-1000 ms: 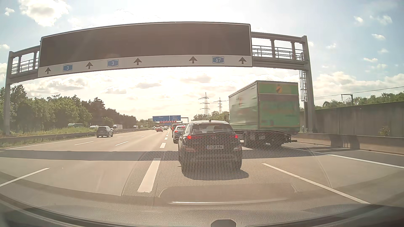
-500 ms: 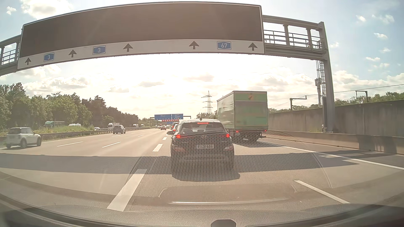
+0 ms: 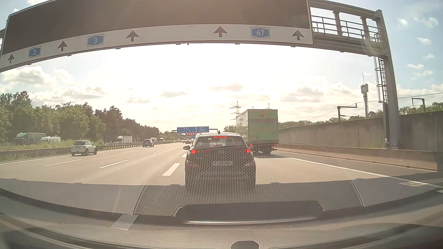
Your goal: Follow the waypoints while adhering to traffic rules and regulations
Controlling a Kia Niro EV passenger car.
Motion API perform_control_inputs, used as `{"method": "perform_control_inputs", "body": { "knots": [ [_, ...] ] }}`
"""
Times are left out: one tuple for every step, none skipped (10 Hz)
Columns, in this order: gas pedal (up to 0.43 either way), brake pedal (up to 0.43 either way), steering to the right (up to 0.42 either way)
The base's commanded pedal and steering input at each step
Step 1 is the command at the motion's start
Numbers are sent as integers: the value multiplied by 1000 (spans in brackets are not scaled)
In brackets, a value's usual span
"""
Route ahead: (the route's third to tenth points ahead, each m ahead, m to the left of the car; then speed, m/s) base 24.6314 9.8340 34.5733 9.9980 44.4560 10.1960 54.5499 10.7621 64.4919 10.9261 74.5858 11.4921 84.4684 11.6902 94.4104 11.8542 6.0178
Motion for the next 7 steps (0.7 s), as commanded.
{"method": "perform_control_inputs", "body": {
  "knots": [
    [0, 24, -52],
    [0, 18, -52],
    [0, 12, -51],
    [0, 12, -48],
    [0, 12, -44],
    [0, 12, -41],
    [0, 12, -38]
  ]
}}
